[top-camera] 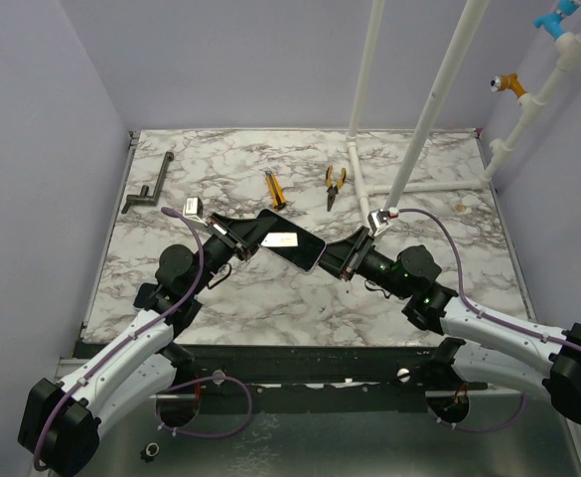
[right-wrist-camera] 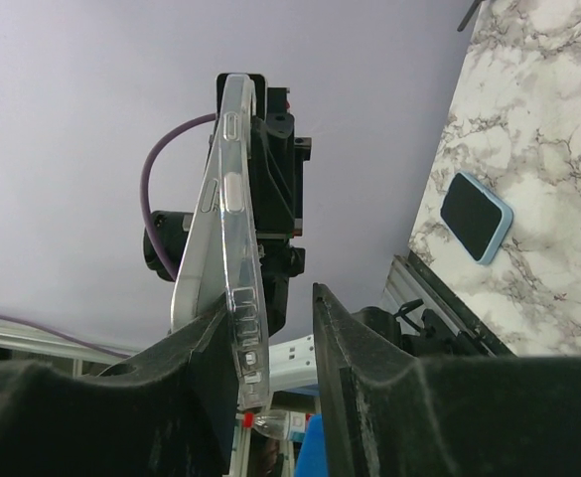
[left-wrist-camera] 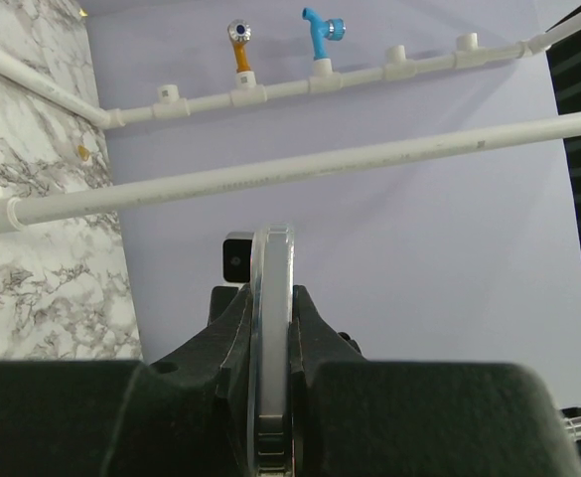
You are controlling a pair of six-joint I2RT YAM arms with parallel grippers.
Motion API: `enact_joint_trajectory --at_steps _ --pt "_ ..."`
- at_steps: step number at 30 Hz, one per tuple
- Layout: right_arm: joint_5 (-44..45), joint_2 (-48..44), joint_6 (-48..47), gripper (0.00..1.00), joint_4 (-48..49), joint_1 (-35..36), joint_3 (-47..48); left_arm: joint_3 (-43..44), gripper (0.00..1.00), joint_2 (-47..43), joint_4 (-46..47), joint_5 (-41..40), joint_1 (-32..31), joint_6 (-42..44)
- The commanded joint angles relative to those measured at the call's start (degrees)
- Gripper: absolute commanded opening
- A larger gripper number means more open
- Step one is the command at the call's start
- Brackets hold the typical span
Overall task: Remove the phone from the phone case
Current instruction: Remove the phone case from the phone.
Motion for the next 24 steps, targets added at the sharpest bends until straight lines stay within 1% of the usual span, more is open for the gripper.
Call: enact_joint_trajectory --at_steps 1,6,11,14,16,17,18,24 --pt "-0.92 -0.90 -0.18 0.39 3.49 0.14 -0.49 -0.61 0.00 -0.15 3.13 1.05 -0.24 -0.30" --pt "-1.80 1.14 -1.17 0.39 4.18 0.14 1.50 -0.30 0.00 0.77 3.13 2.34 -0.24 -0.34" --pt "-3.37 3.46 -0.90 0.30 6.66 0.14 2.16 -0.65 0.00 0.52 3.13 2.26 -0.24 -0.07" --pt "-3.17 3.03 -0.98 0.20 6.74 0.14 1.76 -1.07 0.01 -0.03 3.13 2.00 -0.24 0.35" --pt "-2.85 2.37 -0.98 0.09 6.42 0.14 1.26 -1.48 0.09 -0.49 3.04 1.74 -0.24 0.58" --pt "-2.65 1.91 -0.98 0.02 6.11 0.14 1.14 -1.58 0.13 -0.61 3.04 1.57 -0.24 0.61" --pt "-2.46 1.61 -1.06 0.00 5.76 0.18 1.01 -1.70 0.17 -0.75 2.96 1.48 -0.24 0.72" --pt "-1.86 -0.19 -1.07 0.00 5.03 0.14 -0.19 -1.58 0.42 -1.20 2.38 1.28 -0.24 1.52"
